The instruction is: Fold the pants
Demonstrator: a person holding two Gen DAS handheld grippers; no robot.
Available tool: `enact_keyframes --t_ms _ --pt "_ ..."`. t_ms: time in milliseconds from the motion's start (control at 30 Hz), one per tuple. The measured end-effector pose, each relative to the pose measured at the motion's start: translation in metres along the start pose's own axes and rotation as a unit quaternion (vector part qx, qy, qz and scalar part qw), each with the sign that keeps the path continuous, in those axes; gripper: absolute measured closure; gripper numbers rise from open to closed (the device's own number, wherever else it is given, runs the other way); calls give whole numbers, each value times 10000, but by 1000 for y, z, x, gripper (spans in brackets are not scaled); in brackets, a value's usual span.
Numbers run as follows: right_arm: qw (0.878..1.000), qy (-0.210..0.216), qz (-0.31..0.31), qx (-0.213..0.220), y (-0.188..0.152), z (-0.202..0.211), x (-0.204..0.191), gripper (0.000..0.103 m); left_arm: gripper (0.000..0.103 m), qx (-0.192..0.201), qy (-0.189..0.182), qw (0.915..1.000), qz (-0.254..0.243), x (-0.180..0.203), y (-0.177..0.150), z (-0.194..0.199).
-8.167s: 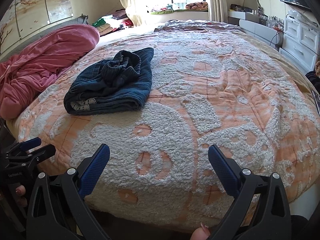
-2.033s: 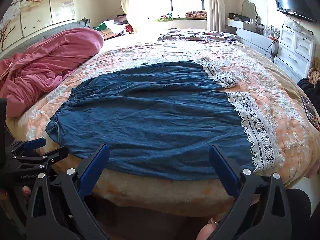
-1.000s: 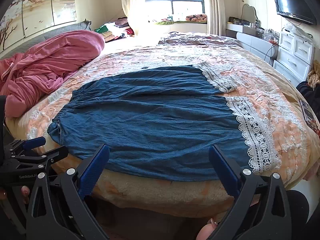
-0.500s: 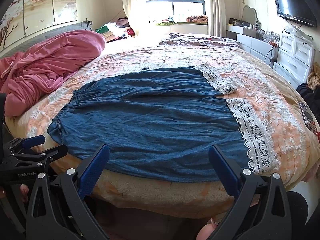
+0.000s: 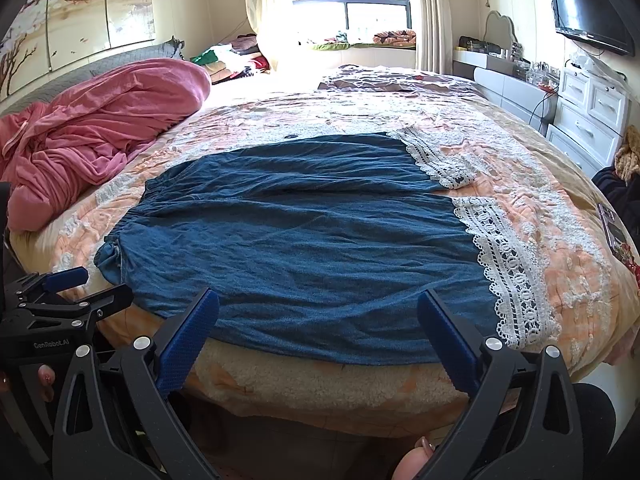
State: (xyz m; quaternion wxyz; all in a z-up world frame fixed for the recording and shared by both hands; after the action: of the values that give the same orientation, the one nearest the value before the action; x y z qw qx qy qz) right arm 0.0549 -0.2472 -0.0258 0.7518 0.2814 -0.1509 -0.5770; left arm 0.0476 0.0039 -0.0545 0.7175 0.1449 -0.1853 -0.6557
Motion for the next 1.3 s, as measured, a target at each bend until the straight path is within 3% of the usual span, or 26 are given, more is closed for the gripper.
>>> enact_keyframes --t_ms 467,800,1000,1100,1167,1300 --pt "10000 4 34 -17 4 -4 -3 4 9 14 -40 10000 -1 0 2 0" --pt "9998 78 166 -77 31 -20 -10 4 9 48 -57 9999 73 -17 33 -4" --pt "9988 249 373 -184 70 -40 -21 4 9 94 138 9997 177 -46 70 -9" --pt "9934 927 284 -621 94 -64 -30 4 9 -213 126 9996 145 -64 92 -23" --pt "9894 1197 330 -751 114 -79 -35 4 9 -311 316 9989 139 -79 109 -32" --pt "9872 1060 933 -739 151 -104 -50 4 9 -384 614 9973 107 -112 145 -55"
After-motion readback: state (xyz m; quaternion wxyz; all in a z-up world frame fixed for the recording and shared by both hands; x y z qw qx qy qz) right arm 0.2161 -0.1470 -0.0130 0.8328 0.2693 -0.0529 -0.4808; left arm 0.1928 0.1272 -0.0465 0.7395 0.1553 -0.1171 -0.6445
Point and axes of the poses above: each gripper's, at about its wrist camera, not at the fingertips, and z roughly against the way its jaws point, x to its right, y to its top, the point moved 9 cm from there along -z, roughly the way its jaws point, and after that the axes turned 13 degrees about -x, right-handed, at the moved point
